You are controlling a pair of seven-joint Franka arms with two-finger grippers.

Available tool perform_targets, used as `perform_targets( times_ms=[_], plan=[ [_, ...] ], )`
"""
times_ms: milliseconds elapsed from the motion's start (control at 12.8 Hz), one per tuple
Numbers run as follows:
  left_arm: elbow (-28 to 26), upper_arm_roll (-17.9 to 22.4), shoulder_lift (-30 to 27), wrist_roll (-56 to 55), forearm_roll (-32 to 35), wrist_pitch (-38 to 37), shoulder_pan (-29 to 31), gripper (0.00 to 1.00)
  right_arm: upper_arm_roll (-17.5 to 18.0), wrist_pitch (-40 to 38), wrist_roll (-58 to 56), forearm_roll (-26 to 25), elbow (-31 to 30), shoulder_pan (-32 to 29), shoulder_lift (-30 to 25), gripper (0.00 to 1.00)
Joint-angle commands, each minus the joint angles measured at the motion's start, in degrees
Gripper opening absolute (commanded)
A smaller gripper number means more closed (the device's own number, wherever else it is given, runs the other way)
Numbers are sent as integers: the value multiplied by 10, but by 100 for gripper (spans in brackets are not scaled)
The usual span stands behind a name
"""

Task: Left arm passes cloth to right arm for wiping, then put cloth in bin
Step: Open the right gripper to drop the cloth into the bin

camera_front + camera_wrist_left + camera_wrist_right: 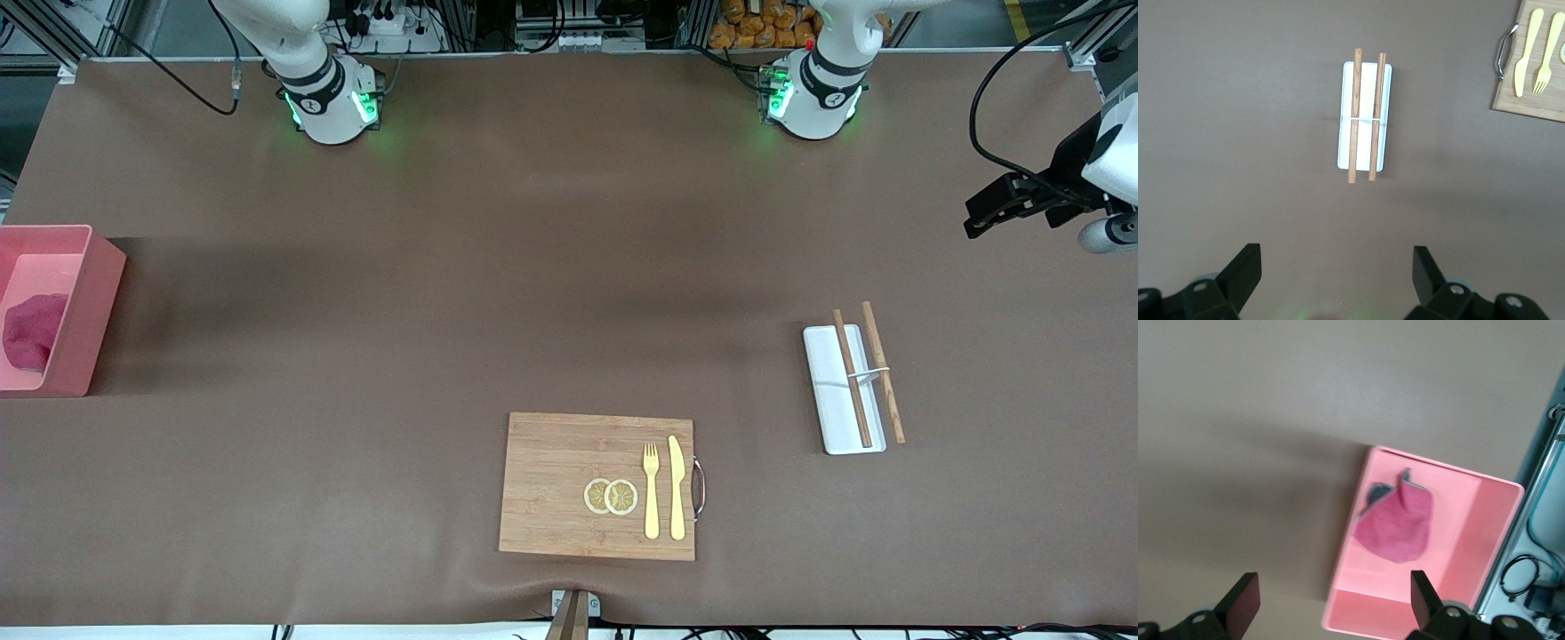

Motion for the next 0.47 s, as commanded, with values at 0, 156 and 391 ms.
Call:
perform_targets(
  times_ms=[0,156,391],
  plan=[
    [-7,-2,-15,7,-4,-6,6,100,-2,-51,103,6,-8,63,-37,100],
    [-6,-2,-15,8,-4,-6,6,100,-3,-92,211,7,-9,135,-64,100],
    [-6,-5,-15,8,-4,-4,6,100,-2,-138,328,7,-13,206,-97,100]
  ],
)
